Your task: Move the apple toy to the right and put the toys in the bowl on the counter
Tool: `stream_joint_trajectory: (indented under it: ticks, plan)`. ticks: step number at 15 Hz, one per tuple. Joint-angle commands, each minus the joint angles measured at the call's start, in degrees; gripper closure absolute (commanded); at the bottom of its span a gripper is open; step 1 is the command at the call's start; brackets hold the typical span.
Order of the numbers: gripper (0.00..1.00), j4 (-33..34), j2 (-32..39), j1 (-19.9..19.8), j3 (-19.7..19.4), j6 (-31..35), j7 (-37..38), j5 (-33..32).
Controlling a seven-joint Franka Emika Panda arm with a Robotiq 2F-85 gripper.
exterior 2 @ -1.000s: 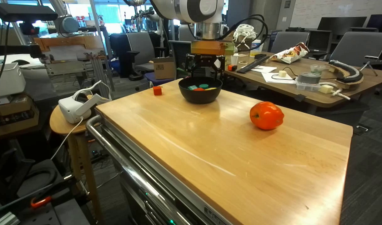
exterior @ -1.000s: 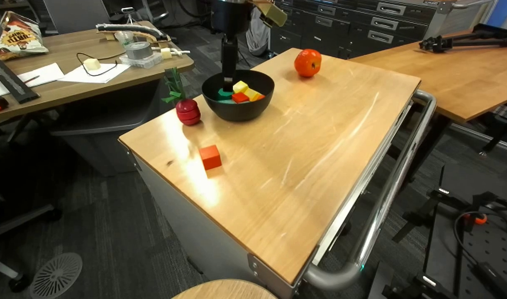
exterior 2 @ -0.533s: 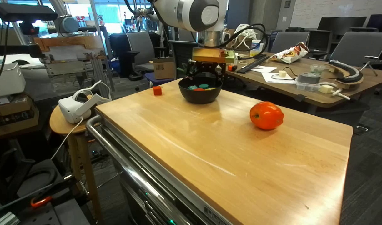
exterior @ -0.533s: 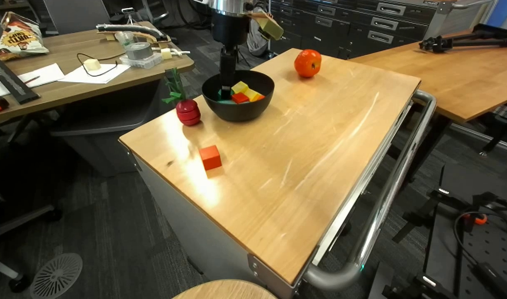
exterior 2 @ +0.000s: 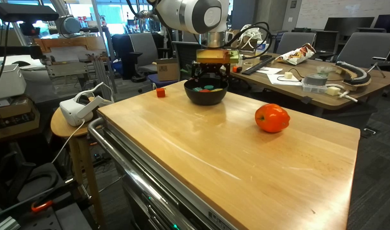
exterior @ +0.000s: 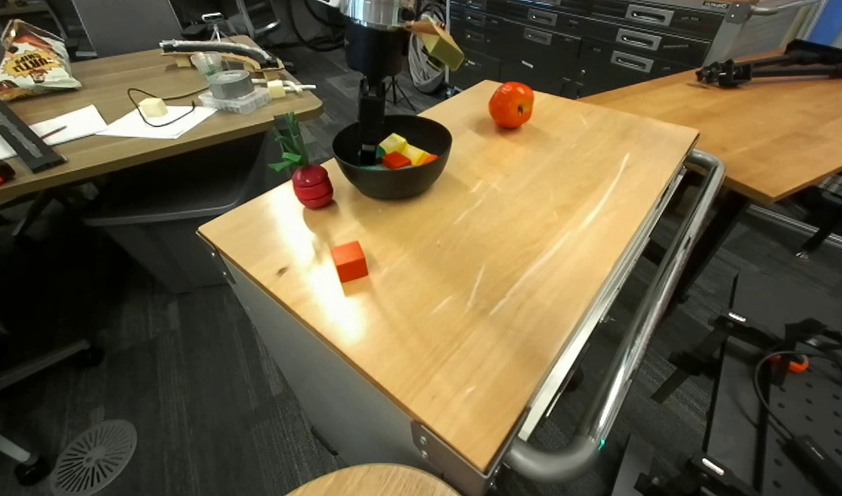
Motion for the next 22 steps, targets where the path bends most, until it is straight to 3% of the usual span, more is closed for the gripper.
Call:
stream_joint_trajectory:
  ticks: [1,6,7,9,13,15,18,19,22]
  plan:
    - [0.03,1.2,1.04,1.43,-0.59,0.99,1.53,-2.61]
    - [0.03,1.15,1.69,2.28,-0.93,-0.34,3.03,-5.47]
    - [0.25,1.08,1.7,2.32,-0.97,-0.41,3.18,-5.83]
    - [0.29,0.89,1.71,2.23,-0.96,-0.31,3.47,-6.19]
    - [0.6,0.88,1.6,1.77,-0.79,-0.15,3.86,-5.64]
    - [0.63,0.69,0.99,1.47,-0.76,-0.08,3.73,-5.4]
    - [0.54,-1.68,-2.66,1.24,-0.76,0.07,2.31,-6.38]
    - [0.74,-2.91,-4.38,0.98,-0.53,0.62,1.61,-6.4]
    - [0.76,-8.09,-12.64,1.09,-0.43,1.7,-0.82,-8.33]
